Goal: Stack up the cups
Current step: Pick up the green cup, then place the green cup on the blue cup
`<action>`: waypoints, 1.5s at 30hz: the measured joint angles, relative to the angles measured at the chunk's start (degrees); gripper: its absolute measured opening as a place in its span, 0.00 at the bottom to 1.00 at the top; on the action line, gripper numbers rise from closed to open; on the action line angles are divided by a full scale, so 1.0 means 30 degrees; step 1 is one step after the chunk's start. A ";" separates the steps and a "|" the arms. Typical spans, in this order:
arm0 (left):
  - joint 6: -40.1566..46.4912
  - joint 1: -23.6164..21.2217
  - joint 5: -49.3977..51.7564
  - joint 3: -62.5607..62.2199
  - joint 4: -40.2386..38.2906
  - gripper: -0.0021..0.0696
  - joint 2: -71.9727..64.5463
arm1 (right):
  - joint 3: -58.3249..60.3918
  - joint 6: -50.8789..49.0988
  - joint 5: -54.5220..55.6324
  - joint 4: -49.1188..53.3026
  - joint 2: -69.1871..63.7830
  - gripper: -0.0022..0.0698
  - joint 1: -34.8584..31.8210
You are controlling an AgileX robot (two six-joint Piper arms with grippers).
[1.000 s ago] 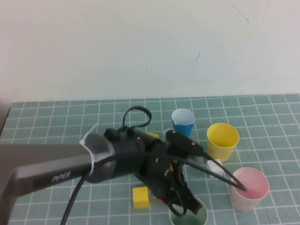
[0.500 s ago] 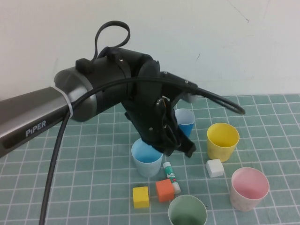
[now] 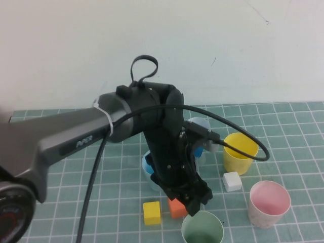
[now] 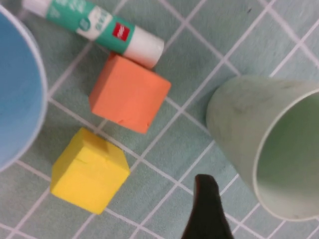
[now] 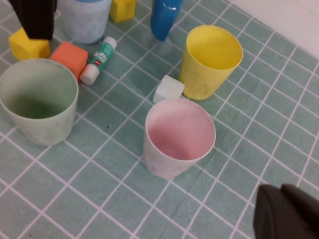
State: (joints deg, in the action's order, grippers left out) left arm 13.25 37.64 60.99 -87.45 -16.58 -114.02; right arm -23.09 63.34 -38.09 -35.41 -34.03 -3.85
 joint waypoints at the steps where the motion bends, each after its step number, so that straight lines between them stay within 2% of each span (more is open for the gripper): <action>1: 0.0000 0.0073 0.0087 0.0000 0.0000 0.63 -0.0227 | 0.0000 0.0000 0.0000 -0.0046 0.0000 0.03 0.0000; 13: 0.0363 0.1232 -0.0931 0.0000 0.1767 0.63 -0.1842 | 0.0000 0.0106 0.0000 -0.0241 0.0000 0.03 0.0000; 15: 0.0363 0.1232 -0.1156 0.0000 0.1800 0.60 -0.2056 | 0.0000 0.0193 0.0000 -0.0241 0.0000 0.03 0.0000; 18: 0.0390 0.1232 -0.1275 0.0000 0.1764 0.48 -0.2273 | 0.0000 0.0242 0.0000 -0.0320 0.0000 0.03 0.0000; 23: 0.0886 0.1232 -0.1275 -0.0015 0.0822 0.16 -0.2620 | 0.0000 0.0272 0.0000 -0.0367 0.0000 0.03 0.0000; 26: 0.1157 0.1232 -0.1275 -0.0015 0.0427 0.07 -0.2778 | 0.0000 0.0272 0.0000 -0.0367 0.0000 0.03 0.0000; 34: 0.1304 0.1232 -0.0262 -0.0976 0.1038 0.04 -0.1894 | 0.0000 0.0272 0.0000 -0.0367 0.0000 0.03 0.0000; 40: 0.0020 0.1145 -0.0127 -0.2938 0.3249 0.04 -0.0164 | 0.0000 0.0316 0.0000 -0.0396 0.0000 0.03 0.0000; 45: -0.1792 0.0199 0.0420 -0.4582 0.5090 0.04 0.0211 | 0.0000 0.0329 0.0000 -0.0396 0.0000 0.03 0.0000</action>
State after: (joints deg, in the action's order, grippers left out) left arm 7.87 38.24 62.25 -101.19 -1.31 -113.39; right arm -23.09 64.33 -38.09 -36.59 -34.03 -3.85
